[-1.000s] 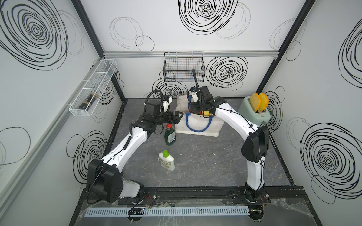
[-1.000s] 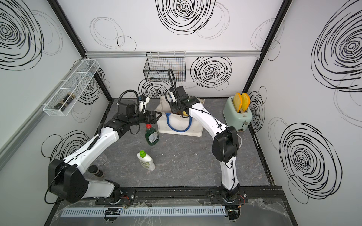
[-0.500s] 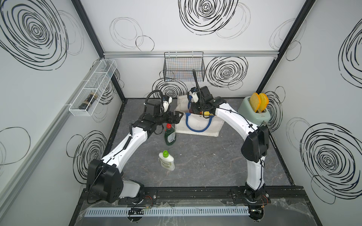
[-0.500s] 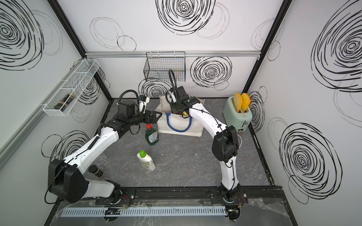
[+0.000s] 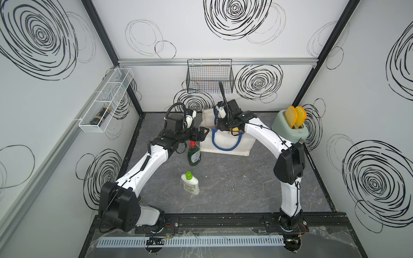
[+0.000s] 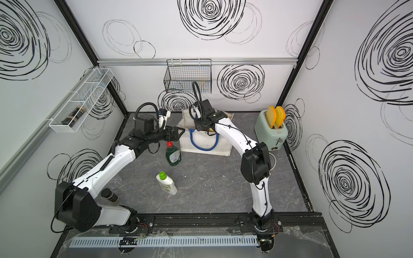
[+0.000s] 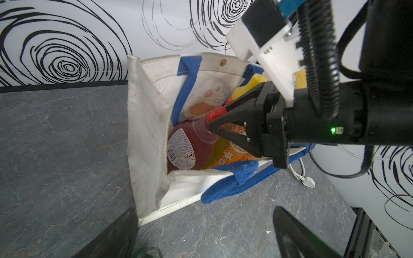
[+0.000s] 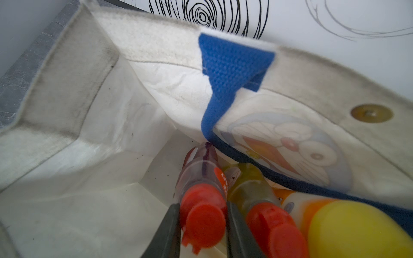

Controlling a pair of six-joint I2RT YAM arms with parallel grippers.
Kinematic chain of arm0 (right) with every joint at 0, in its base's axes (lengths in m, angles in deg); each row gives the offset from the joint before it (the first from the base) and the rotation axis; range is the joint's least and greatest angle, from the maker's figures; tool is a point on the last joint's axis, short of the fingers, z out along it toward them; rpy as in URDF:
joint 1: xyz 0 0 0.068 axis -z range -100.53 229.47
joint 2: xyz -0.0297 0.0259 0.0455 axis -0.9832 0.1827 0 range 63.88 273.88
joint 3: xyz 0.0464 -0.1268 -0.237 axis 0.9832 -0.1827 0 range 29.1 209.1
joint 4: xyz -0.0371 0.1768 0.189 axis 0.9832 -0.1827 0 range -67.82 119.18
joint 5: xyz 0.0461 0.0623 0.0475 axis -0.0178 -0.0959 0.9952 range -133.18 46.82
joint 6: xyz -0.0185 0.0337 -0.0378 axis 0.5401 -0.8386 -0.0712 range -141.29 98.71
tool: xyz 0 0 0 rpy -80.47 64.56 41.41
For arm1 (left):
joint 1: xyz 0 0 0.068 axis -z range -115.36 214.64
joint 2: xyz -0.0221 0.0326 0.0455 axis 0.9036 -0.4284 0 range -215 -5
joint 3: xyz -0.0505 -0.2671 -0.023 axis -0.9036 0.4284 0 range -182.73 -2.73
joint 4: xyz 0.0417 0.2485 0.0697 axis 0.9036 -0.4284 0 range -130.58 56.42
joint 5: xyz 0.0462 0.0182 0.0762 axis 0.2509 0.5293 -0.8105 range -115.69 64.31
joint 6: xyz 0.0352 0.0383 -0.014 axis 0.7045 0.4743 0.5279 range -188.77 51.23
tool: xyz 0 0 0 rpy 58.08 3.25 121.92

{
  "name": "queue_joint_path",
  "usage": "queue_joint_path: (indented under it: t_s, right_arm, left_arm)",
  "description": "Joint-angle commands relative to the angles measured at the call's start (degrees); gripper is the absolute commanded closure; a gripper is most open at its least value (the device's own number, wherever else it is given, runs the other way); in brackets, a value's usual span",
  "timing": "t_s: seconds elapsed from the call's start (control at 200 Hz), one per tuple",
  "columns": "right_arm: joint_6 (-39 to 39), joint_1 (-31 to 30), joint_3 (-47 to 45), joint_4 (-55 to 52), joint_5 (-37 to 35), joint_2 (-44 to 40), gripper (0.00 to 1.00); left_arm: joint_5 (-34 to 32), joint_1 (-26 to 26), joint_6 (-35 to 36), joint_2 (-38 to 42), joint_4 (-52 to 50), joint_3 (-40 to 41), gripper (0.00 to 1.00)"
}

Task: Pack dish soap into the shopping bag
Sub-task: Place the bottle of dish soap in the shopping bag.

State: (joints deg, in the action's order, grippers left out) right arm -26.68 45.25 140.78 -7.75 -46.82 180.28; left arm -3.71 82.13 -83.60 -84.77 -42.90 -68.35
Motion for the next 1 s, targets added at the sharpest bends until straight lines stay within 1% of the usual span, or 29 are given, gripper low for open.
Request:
queue_joint_path:
  t_s: [0.0,0.13,0.24,0.39,0.51,0.996]
  right_arm:
    - [-0.5,1.3,0.7,1.7,-1.6,-2.5,0.83]
    - [-0.6,1.3,0.4,1.9,-1.0,-3.5,0.77]
    - [-0.7,1.2,0.4,1.9,-0.6,-4.1,0.74]
    - [-0.7,1.3,0.4,1.7,-0.8,-4.8,0.62]
    - [-0.7,1.3,0.6,1.7,-1.0,-5.4,0.57]
    - [-0.4,1.2,1.3,1.4,-0.7,-7.2,0.57]
  left_arm:
    - [0.2,-0.1,-0.1,0.9,2.0,-0.4,0.04]
    - [0.3,0.1,0.1,0.9,2.2,-0.2,0.04]
    - [0.3,0.1,0.1,0.8,2.0,-0.4,0.04]
    - [0.2,0.2,0.1,0.7,2.0,-0.4,0.04]
    - [0.2,0.1,0.1,0.7,1.9,-0.4,0.04]
    - [0.0,0.2,0.2,0.8,1.9,-0.5,0.04]
